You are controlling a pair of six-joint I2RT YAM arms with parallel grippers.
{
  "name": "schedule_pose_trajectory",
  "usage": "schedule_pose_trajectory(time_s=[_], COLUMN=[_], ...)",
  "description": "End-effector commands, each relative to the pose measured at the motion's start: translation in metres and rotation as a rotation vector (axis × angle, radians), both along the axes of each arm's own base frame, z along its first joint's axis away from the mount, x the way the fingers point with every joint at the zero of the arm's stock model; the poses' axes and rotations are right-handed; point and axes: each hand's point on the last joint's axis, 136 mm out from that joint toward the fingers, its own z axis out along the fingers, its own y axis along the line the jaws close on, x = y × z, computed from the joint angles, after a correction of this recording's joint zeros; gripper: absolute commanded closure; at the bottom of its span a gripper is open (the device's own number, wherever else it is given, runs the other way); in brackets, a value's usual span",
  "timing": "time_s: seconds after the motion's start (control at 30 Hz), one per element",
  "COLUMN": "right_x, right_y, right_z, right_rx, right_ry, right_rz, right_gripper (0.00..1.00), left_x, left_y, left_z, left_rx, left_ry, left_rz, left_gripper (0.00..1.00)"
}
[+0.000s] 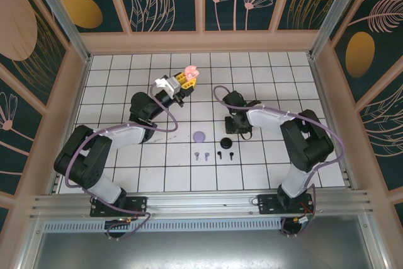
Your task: Insert the wireless bluetooth earbuds into the charging case
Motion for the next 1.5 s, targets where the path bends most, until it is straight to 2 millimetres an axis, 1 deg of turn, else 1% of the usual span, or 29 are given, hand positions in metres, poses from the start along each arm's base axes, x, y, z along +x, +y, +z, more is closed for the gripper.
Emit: schedule_pose_trajectory(time_s=[0.0,0.2,0.37,0.57,0.77,1.03,1.47], right_x=[0.007,0.010,0.009,0.011,0.008,0.003,0.003], right_y=[0.000,0.002,0.004,0.011,0.012,0.006,0.006], right_z=[-0.001,0.002,0.005,0.006,0.002,-0.005,-0.013], right_rx=[-0.018,-0.008,0.013,0.024,0.007,-0.027,-0.042], right_ry=[-0.004,-0.007,0.003,0.001,0.012,0.024,0.034], right_rz=[0.014,-0.003,-0.056,-0.063,-0.052,-0.059,-0.056], right_gripper=[0.65,0.66,0.61,0.61,0.61,0.62,0.65], left_x=[-0.007,-0.007,-0.007,-0.007,-0.006,-0.006,-0.006], left_y=[0.000,-0.001,-0.001,-0.001,-0.001,-0.002,-0.001], left_z=[0.015,0.017,0.018,0.017,0.017,0.016,0.018], left_rx=[-0.029,-0.028,-0.032,-0.030,-0.030,-0.031,-0.034], left_ry=[-0.038,-0.038,-0.039,-0.039,-0.041,-0.037,-0.037], left_rz=[-0.020,-0.021,-0.022,-0.023,-0.020,-0.023,-0.024], left_gripper=[1.00,1.00,1.00,1.00,1.00,1.00,1.00])
